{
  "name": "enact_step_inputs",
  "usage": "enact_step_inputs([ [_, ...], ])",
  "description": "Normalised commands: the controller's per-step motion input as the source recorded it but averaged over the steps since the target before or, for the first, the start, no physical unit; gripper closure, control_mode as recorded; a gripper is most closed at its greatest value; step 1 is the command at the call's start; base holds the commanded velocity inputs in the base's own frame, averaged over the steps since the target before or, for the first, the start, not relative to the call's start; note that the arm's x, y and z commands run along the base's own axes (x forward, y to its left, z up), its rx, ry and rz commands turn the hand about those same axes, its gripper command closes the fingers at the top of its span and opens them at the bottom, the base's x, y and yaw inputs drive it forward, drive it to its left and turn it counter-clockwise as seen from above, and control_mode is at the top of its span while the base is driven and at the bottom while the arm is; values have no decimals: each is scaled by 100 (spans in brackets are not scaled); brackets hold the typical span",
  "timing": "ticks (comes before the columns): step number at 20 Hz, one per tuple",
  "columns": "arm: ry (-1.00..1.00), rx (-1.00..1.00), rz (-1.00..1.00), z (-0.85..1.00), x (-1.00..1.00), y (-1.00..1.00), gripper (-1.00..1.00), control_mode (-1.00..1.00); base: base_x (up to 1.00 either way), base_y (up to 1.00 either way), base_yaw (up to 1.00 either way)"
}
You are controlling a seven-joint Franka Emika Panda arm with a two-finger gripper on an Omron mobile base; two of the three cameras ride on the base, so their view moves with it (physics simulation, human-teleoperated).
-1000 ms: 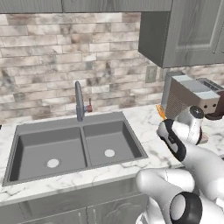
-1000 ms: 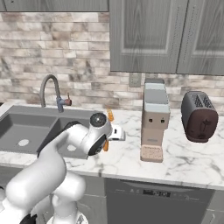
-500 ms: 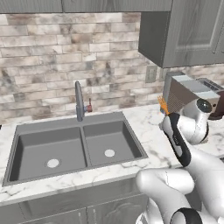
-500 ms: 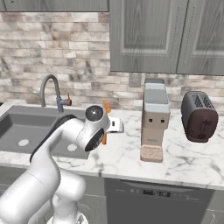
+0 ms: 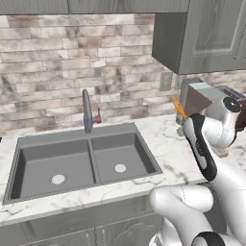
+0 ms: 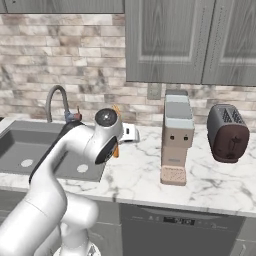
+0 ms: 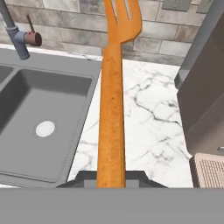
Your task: Take the fork and place it on the left side of the plate. Then take the spoon and place it on the right side of the plate. Make sure they're directly next to the plate.
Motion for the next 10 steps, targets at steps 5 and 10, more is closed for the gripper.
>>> enact_step_inputs([
  [5, -5, 0, 10, 0, -81, 0, 100, -100, 0, 0, 0],
  [10, -15, 0, 9, 1, -98, -8, 100, -100, 0, 0, 0],
])
